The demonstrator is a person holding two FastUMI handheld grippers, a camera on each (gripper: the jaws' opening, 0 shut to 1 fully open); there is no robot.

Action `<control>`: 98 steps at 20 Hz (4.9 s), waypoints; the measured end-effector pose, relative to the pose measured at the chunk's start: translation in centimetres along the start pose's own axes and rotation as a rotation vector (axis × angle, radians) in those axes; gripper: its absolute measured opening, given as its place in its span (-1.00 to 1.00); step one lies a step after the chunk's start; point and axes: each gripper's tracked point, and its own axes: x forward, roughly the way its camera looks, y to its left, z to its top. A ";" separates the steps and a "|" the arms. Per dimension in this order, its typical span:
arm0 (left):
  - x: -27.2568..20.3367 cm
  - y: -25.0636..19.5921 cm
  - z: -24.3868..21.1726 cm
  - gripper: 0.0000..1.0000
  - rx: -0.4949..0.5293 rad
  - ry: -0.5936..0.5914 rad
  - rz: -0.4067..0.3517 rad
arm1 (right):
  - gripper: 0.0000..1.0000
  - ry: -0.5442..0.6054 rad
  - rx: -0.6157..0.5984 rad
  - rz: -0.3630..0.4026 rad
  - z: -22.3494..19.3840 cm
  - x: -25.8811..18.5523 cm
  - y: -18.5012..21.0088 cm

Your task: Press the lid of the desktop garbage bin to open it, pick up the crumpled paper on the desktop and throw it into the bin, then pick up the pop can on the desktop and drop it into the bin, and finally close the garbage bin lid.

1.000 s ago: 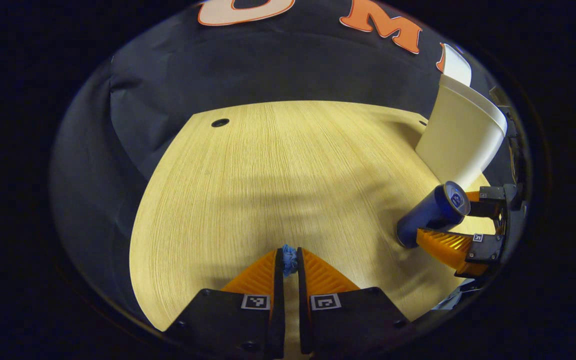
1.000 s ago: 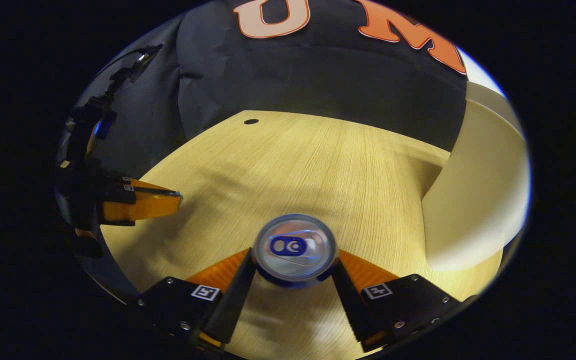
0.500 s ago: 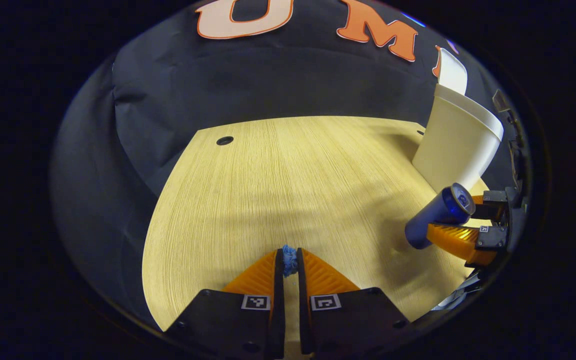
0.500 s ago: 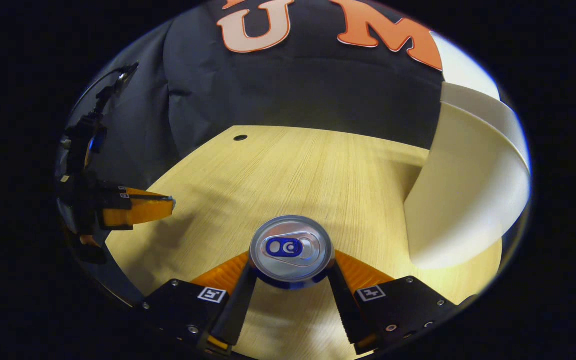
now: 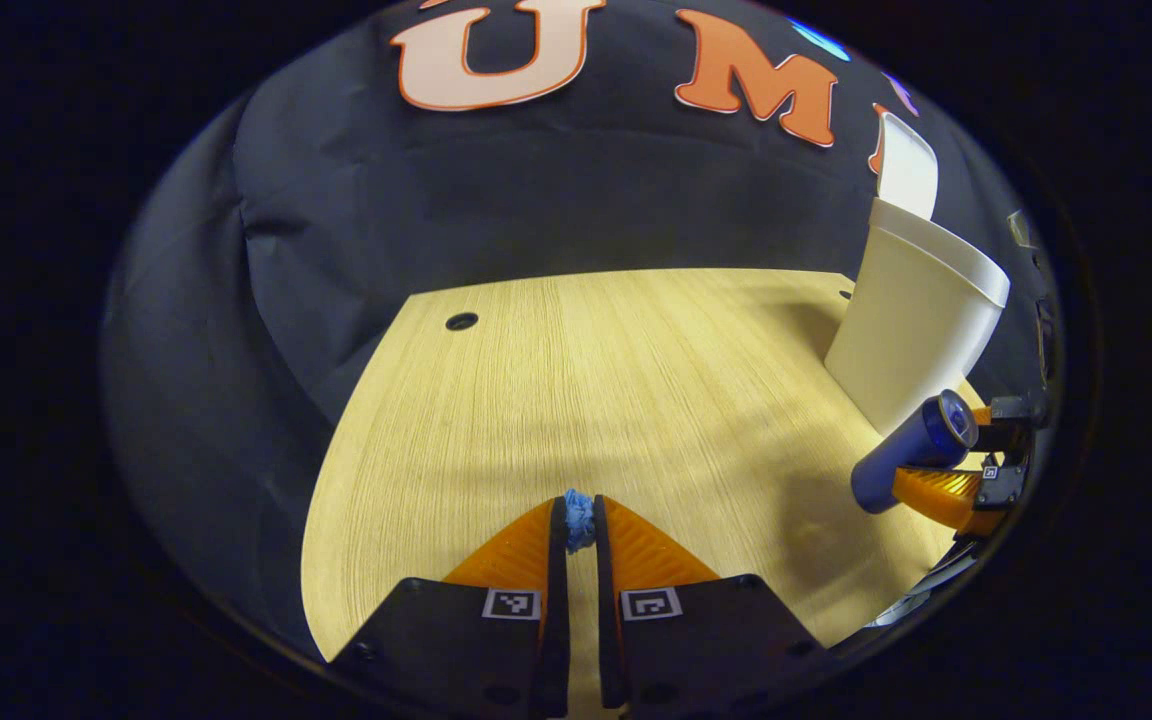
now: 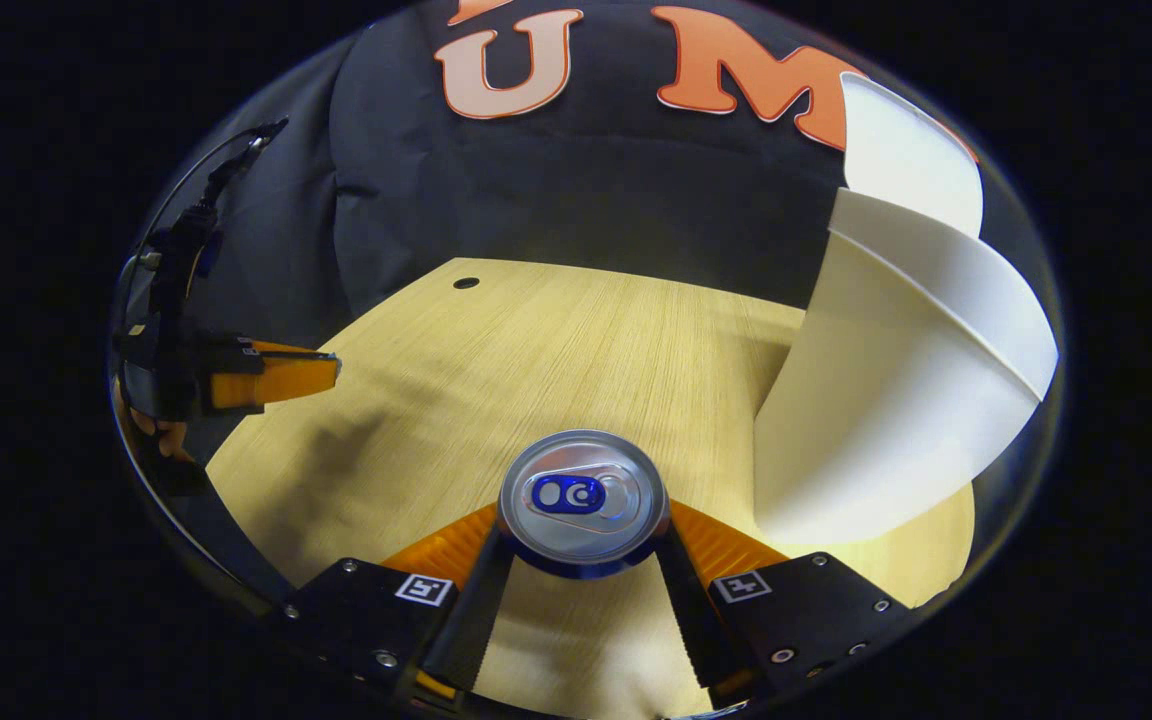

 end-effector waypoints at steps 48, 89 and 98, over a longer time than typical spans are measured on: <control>-6.1 -38.7 23.7 -0.70 0.087 -0.473 -0.381 | 0.59 -0.057 0.133 -0.119 -6.0 -9.1 -25.8; -6.9 -31.0 19.7 0.66 0.057 -0.430 -0.172 | 0.58 -0.419 0.042 -0.163 13.9 -17.5 -32.0; -6.8 -27.6 19.3 0.66 0.010 -0.426 -0.096 | 0.58 -0.377 0.040 -0.112 14.0 -14.2 -31.3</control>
